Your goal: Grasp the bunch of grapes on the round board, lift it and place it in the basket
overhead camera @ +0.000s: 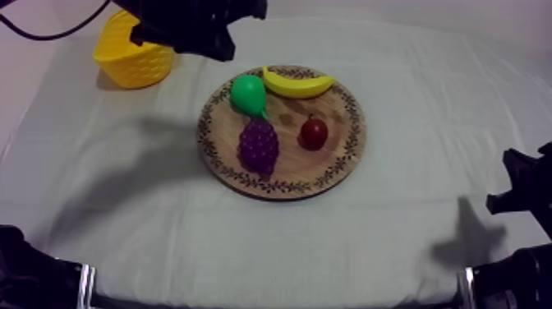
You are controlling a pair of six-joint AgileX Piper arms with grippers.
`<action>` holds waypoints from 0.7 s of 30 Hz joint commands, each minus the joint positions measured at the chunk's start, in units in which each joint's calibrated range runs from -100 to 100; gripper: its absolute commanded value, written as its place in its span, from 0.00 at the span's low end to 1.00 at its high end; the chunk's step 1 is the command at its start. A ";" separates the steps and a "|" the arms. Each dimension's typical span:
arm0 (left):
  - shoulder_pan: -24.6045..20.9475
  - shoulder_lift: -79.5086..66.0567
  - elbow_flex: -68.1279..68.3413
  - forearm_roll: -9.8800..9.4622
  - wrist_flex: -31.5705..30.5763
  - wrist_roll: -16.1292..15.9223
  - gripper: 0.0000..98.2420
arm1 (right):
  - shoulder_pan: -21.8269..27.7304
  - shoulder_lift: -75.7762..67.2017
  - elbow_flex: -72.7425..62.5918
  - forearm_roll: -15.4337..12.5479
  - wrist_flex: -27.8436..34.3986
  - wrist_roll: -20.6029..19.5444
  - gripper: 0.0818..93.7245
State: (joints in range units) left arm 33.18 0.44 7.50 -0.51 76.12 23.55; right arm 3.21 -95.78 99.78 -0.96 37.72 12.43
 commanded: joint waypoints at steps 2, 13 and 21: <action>0.16 1.67 -1.14 -1.56 3.84 2.08 0.00 | 0.01 0.02 -0.01 0.00 0.03 0.00 0.00; 0.84 5.64 -4.87 -2.71 6.13 3.50 0.01 | 0.01 0.02 -0.01 0.00 0.03 0.00 0.00; 0.41 4.98 -1.72 -0.99 3.03 2.15 0.56 | 0.01 0.02 -0.01 0.00 0.03 0.00 0.00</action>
State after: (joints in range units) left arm 33.70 5.50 5.18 -1.54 79.64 25.77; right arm 3.21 -95.78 99.78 -0.96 37.72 12.43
